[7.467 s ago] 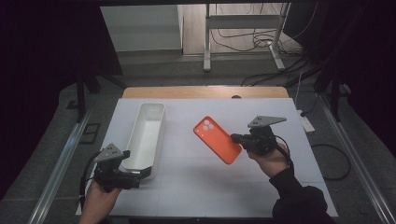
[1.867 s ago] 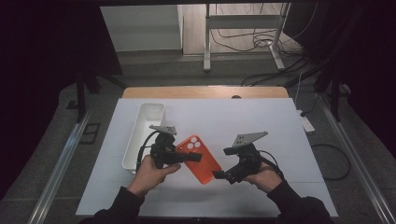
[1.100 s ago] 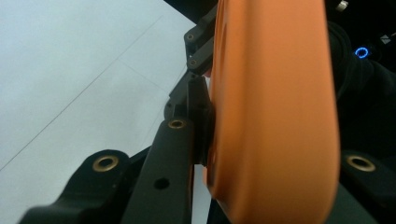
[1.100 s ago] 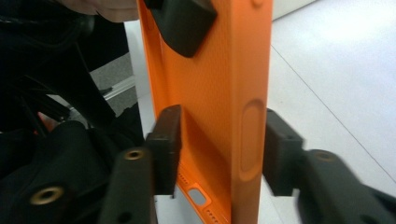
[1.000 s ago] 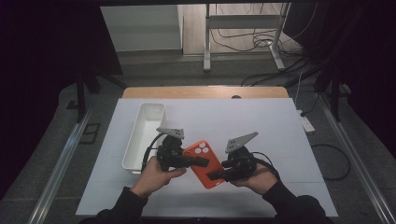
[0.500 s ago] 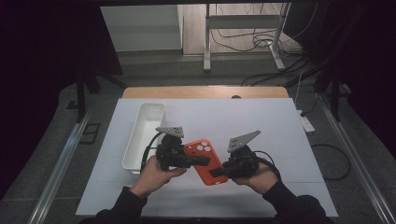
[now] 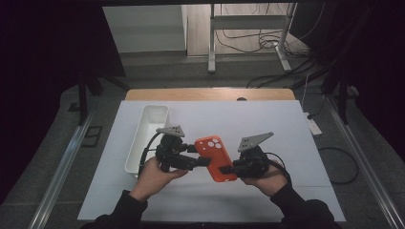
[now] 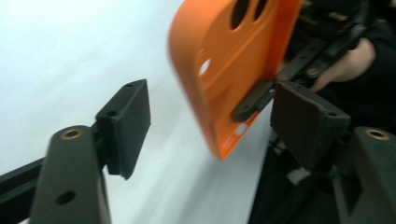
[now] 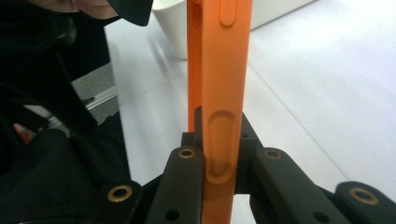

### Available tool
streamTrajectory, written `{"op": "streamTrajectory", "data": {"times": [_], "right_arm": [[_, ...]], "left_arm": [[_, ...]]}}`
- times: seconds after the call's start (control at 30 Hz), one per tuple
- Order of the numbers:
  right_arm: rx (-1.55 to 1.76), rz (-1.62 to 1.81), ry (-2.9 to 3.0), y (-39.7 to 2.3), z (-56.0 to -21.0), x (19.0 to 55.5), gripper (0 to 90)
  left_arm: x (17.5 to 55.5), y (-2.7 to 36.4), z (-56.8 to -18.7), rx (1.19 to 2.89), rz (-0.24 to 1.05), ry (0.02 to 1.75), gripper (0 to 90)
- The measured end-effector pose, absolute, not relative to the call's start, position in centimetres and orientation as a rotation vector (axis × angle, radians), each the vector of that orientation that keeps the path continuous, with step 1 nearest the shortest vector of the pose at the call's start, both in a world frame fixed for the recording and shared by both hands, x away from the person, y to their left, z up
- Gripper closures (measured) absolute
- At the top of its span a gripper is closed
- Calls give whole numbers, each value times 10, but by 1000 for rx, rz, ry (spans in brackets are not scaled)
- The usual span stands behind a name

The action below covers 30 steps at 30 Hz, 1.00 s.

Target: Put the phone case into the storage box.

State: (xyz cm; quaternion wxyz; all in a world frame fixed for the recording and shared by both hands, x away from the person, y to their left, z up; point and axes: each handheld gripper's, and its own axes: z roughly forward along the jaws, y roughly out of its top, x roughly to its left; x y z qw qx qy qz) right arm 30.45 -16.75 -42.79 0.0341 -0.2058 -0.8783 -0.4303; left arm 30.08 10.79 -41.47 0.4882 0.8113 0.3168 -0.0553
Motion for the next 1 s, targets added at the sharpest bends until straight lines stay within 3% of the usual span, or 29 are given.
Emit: {"op": "streamTrajectory", "data": {"times": [0.6, 1.0], "right_arm": [[-778, -1347, -2772, -174, -427, 307, 838], [-767, -1340, -2825, -167, -428, 302, 838]], "left_arm": [[295, 112, -415, 2119, 183, 782, 1], [295, 102, -420, 2163, 137, 780, 0]]}}
